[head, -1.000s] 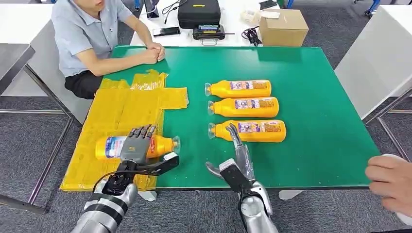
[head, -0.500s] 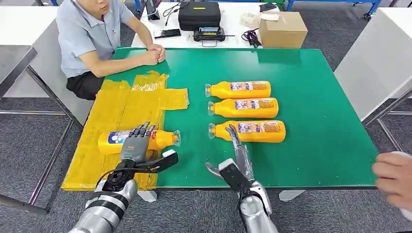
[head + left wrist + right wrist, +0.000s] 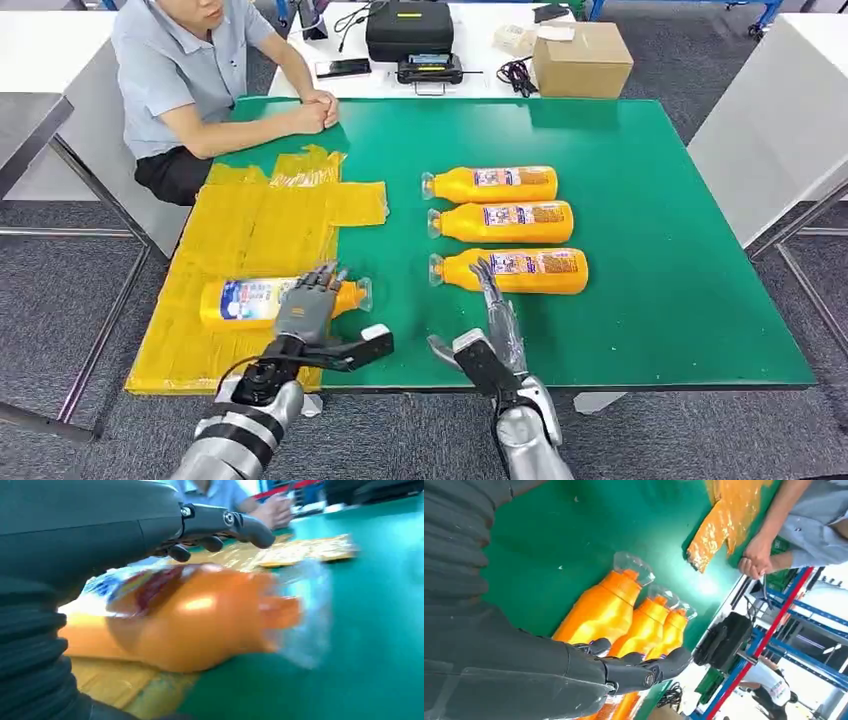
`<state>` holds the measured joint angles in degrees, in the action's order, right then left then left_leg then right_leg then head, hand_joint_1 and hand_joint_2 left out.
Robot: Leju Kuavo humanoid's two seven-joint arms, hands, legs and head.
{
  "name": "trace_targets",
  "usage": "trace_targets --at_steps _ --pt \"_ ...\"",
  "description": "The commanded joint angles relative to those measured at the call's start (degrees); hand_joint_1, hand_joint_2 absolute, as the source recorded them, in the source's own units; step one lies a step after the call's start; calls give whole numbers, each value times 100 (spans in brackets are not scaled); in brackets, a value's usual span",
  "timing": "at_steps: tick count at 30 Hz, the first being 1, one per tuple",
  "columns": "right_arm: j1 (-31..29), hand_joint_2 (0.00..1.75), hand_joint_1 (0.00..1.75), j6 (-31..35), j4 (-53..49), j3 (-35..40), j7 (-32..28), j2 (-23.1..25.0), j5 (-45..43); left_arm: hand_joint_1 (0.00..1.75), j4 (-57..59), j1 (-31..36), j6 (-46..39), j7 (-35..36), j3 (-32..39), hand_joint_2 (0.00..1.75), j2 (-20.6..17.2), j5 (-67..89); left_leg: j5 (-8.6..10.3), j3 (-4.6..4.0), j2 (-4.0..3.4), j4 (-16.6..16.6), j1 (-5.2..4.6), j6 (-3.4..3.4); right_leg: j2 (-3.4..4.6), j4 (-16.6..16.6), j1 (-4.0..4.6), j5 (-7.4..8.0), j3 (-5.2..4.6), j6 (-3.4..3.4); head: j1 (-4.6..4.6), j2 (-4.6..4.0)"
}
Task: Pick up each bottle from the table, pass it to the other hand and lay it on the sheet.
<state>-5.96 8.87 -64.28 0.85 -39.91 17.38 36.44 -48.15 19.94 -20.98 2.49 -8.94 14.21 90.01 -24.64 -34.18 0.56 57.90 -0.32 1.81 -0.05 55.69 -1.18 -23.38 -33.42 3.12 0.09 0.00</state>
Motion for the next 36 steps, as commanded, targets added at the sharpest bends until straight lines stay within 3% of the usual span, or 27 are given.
trace_targets --at_steps 1,3,8,10,11,14,18,23,30,36 --pt "76 175 0 93 -143 -222 3 -108 32 0 -1149 -361 13 -227 -963 175 -69 -1 -10 6 -1 3 11 -15 -4 -1 12 -9 9 -19 0 0" --pt "207 175 0 101 -356 -313 10 -97 57 0 -2035 -592 245 120 -1709 175 -243 -1 -12 -7 8 8 10 -13 -13 4 12 -14 -5 -17 -2 0" --pt "269 175 0 148 -572 -388 42 -94 174 0 -3041 -754 286 296 -2471 175 -472 -1 -5 -35 3 2 4 -6 -6 2 4 -6 -34 -8 2 0" --pt "251 175 0 492 -646 -263 149 -171 708 0 -3269 -833 198 146 -2485 175 -421 -1 -16 -25 -5 7 10 -12 0 2 11 -13 -23 -15 0 0" --pt "218 175 0 1092 -704 -133 478 -288 1606 0 -3417 -898 156 -31 -2432 175 -345 -1 -10 -35 -7 3 4 -9 3 1 5 -8 -34 -12 0 0" --pt "-55 175 0 1527 -791 -43 1528 -741 3053 0 -3734 -1148 2 -650 -2320 175 -141 -713 -13 -31 -7 5 6 -10 3 3 7 -9 -31 -14 -2 0" --pt "-237 175 0 1404 -825 -215 1829 -1017 3373 0 -3901 -1399 148 -1094 -2206 175 -101 -1638 -9 -30 -14 1 2 -6 8 -4 3 -3 -31 -9 -2 0" --pt "-523 175 0 868 -419 -85 2753 -1407 4719 0 -3986 -1794 215 -1635 -1950 175 83 -2629 -14 -19 -21 -2 2 -9 15 -6 4 -4 -24 -11 0 0" --pt "-862 175 0 766 381 32 2852 -1480 4684 0 -3936 -1788 225 -1768 -1913 175 143 -2715 -15 -14 -24 -2 9 -12 17 -11 11 -2 -16 -14 0 0" --pt "-918 175 0 725 457 6 2805 -1476 4575 0 -3910 -1776 227 -1776 -1918 175 156 -2722 -14 -21 -18 2 7 -9 13 -7 9 -3 -21 -11 -2 0"
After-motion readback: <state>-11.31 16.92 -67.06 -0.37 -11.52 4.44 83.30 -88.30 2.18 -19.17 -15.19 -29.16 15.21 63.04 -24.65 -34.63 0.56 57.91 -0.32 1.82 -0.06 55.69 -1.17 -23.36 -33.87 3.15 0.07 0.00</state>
